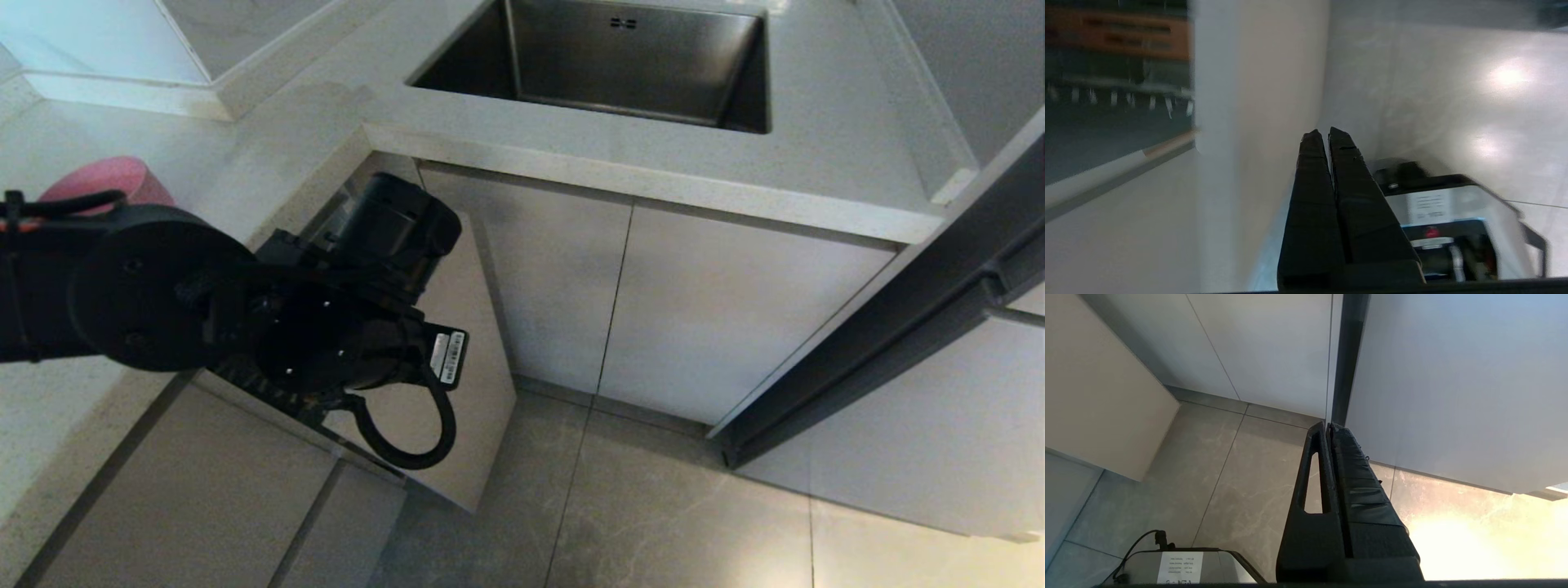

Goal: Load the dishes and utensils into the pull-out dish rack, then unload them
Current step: Close the cupboard

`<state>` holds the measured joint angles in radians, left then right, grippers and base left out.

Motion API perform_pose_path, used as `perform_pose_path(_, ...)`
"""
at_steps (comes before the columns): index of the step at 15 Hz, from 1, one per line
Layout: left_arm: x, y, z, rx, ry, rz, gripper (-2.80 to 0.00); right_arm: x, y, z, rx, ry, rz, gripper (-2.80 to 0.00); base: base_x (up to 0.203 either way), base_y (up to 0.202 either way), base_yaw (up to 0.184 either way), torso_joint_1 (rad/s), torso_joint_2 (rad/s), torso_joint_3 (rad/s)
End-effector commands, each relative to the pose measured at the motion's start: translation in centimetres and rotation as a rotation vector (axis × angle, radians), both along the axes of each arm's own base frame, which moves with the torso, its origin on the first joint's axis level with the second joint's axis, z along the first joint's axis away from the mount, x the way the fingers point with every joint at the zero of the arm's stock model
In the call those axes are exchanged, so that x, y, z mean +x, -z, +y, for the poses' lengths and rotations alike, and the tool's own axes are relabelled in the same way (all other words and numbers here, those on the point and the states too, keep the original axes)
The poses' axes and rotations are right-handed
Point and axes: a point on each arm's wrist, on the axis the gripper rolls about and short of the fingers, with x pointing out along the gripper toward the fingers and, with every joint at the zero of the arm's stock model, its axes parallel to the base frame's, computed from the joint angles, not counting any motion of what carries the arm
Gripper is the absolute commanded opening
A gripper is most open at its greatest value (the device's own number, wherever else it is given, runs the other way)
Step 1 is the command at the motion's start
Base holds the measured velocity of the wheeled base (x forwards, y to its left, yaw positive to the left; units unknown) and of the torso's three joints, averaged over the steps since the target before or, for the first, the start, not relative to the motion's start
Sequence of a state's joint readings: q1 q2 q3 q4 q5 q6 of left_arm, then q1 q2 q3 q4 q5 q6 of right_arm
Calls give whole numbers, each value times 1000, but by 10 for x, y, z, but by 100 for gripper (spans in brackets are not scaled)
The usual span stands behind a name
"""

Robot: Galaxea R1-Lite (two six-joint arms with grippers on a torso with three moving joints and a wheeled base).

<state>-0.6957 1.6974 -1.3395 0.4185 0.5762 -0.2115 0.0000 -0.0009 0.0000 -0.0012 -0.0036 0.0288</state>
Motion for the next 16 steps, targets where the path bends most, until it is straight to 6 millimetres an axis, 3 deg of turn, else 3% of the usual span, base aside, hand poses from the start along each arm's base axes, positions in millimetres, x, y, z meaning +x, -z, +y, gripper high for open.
perform_pose_path(1, 1, 2, 17, 23, -44, 7, 0, 0, 0, 0, 0, -1, -1, -280, 0, 0, 0, 0, 0, 0)
perform_pose_path(6, 20, 10, 58, 125, -252, 1, 0, 0, 0, 0, 0, -1, -1, -280, 0, 0, 0, 0, 0, 0)
perform_pose_path(10, 17, 3, 69, 121, -291, -21, 0, 0, 0, 0, 0, -1, -1, -280, 0, 0, 0, 0, 0, 0)
perform_pose_path(14, -8, -30, 80, 27, -274, -118, 0, 0, 0, 0, 0, -1, -1, -280, 0, 0, 0, 0, 0, 0)
perform_pose_path(16, -35, -58, 92, -76, -223, -194, 0, 0, 0, 0, 0, -1, -1, -280, 0, 0, 0, 0, 0, 0)
